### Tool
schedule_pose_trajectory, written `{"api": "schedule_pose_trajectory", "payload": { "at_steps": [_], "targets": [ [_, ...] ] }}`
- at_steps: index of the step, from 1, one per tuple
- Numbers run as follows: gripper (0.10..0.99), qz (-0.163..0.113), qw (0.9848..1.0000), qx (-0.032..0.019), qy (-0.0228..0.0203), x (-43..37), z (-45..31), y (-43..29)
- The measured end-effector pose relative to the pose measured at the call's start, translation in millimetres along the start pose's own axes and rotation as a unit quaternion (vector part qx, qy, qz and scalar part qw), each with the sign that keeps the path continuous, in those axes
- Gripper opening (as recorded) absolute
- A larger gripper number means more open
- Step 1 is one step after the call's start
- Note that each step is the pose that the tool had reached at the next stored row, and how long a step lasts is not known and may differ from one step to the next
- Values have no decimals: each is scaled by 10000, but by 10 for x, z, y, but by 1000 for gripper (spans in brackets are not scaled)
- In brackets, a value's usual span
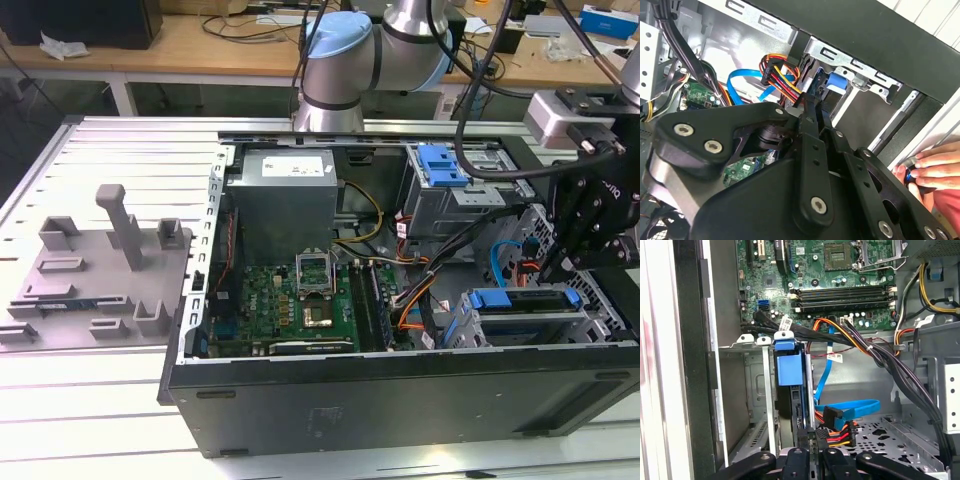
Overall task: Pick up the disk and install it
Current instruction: 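Insert the first disk wire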
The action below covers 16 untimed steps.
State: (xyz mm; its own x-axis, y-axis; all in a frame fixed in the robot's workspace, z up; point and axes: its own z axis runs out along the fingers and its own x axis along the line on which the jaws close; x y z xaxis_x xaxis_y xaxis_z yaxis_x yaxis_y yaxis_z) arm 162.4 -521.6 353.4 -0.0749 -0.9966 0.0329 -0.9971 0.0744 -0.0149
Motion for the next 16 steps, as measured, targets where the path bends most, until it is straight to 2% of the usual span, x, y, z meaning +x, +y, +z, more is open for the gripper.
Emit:
{"api": "schedule_pose_trajectory", "payload": {
  "at_steps": [16],
  "targets": [
    [169, 0, 10000, 0, 1, 25, 27, 1]
  ]
}}
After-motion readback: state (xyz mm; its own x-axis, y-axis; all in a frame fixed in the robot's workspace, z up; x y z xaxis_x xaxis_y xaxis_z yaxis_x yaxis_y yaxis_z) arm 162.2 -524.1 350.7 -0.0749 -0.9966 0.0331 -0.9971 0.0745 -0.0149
